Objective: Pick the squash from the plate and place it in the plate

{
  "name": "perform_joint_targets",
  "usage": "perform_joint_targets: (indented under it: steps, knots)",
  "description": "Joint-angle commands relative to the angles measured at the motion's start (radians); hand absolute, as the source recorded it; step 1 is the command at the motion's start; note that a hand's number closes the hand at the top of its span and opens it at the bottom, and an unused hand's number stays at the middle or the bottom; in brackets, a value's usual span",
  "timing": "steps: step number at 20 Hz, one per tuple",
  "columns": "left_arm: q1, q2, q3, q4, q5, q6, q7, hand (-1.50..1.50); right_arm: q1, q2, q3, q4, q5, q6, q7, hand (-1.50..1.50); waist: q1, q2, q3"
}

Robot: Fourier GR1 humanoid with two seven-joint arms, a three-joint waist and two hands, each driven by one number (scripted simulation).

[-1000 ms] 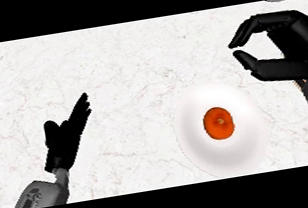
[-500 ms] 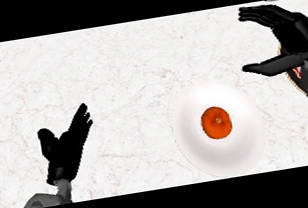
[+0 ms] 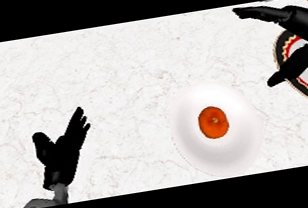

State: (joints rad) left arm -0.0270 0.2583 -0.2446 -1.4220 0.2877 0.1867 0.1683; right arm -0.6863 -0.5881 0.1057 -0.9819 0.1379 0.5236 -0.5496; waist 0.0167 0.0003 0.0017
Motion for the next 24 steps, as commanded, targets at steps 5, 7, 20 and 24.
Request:
perform_joint_targets:
  steps: [5,7,20,24]
  knots:
    - [0.018,-0.039,-0.002,0.042,-0.027,0.018,-0.014,0.0,0.055,-0.004,0.16,-0.232,0.16,0.027,0.143,-1.5,-0.029,-0.006,-0.003]
    - [0.0,-0.032,0.01,0.031,-0.028,0.016,0.008,0.0,0.122,0.01,0.183,-0.27,0.209,-0.014,0.149,-1.5,-0.029,-0.004,-0.002]
    - [0.072,-0.045,0.036,-0.089,-0.057,-0.01,0.053,0.0,0.183,0.157,0.217,-0.417,0.366,0.043,0.388,-1.5,-0.011,-0.001,-0.002]
    - [0.032,-0.072,0.059,0.021,-0.08,-0.043,-0.002,0.0,0.284,0.173,0.214,-0.47,0.401,0.053,0.372,-1.5,-0.017,-0.001,-0.002]
